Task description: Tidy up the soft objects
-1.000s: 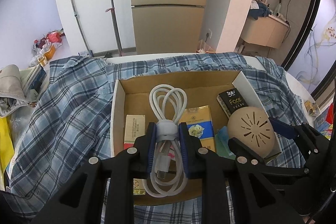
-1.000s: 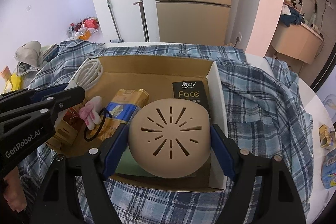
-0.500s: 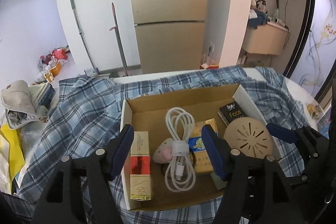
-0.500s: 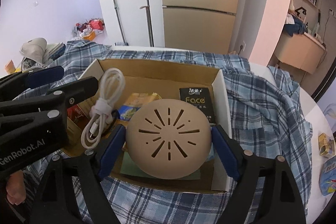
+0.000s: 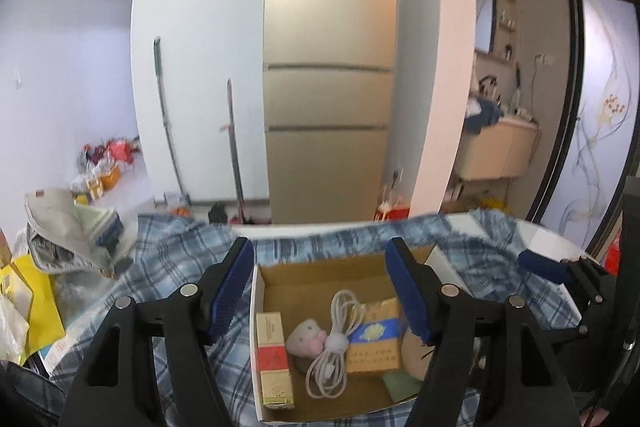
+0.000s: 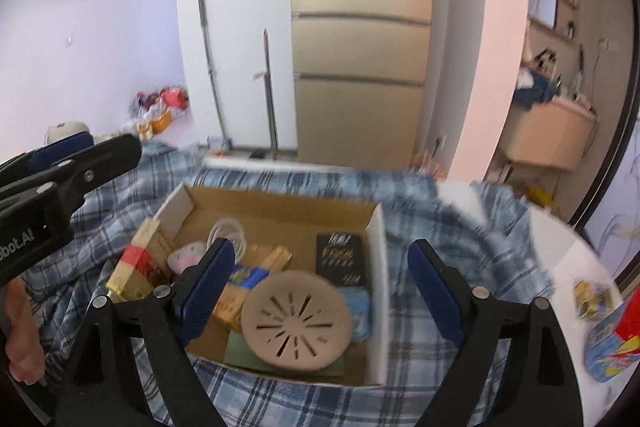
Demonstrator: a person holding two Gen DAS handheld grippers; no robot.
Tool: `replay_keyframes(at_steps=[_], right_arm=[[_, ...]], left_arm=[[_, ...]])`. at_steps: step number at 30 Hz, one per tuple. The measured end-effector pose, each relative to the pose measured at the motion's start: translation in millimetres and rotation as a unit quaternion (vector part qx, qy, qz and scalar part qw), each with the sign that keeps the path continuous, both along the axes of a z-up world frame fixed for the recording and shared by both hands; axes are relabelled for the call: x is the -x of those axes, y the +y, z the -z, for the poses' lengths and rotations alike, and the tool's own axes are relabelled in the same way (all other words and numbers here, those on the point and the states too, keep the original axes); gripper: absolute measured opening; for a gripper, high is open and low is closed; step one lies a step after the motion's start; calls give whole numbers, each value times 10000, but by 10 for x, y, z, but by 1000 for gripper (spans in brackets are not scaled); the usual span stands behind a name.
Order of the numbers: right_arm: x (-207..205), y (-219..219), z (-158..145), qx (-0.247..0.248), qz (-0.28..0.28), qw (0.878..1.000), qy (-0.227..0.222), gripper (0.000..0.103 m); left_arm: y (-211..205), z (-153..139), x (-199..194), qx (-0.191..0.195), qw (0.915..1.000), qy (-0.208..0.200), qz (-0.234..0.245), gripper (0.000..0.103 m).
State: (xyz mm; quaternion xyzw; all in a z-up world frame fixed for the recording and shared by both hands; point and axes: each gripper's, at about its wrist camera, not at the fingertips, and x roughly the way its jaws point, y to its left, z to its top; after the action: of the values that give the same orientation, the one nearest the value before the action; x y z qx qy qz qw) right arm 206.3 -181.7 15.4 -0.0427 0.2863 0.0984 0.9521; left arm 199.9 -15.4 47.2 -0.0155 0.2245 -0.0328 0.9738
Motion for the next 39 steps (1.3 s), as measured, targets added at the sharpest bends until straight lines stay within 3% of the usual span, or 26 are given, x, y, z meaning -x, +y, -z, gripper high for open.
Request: replay_keyframes(at_steps=[3, 6, 9, 12, 15, 18, 22, 28, 34, 39], right_arm=[[121, -94, -225, -149, 26, 9993, -352, 91], [269, -183, -423, -286, 96, 9965, -780, 101], [435, -249, -638, -342, 205, 9921, -1192, 102], [602, -293, -802, -456, 313, 9874, -1480, 102], [779, -268, -924, -427, 302, 9832, -1750, 102], [955, -238, -1019, -233, 229, 9799, -1970, 102], [1144, -251, -1105, -409, 156, 9790, -1990, 103], [1440, -306, -1136, -570, 120, 9723, -2263, 103], [1627, -343, -1103, -646, 50, 9700, -2344, 102], [1721, -349, -954, -591, 31, 9690, -2397, 102]], left_arm=[[14, -184, 228, 41, 9984, -565, -15, 85], [74, -369, 490, 182, 9935, -1120, -101, 86], [115, -515, 687, 211, 9899, -1398, -74, 88], [106, -613, 909, 96, 9854, -1698, -27, 103], [69, -691, 1173, -179, 9778, -2085, -42, 103], [45, -765, 1358, -310, 9739, -2250, -6, 103], [129, -841, 1640, -61, 9734, -2284, 166, 103], [90, -884, 2018, -347, 9662, -2549, 137, 103], [73, -837, 2111, -362, 9699, -2403, 181, 103], [158, -655, 2162, -108, 9730, -2298, 185, 103]])
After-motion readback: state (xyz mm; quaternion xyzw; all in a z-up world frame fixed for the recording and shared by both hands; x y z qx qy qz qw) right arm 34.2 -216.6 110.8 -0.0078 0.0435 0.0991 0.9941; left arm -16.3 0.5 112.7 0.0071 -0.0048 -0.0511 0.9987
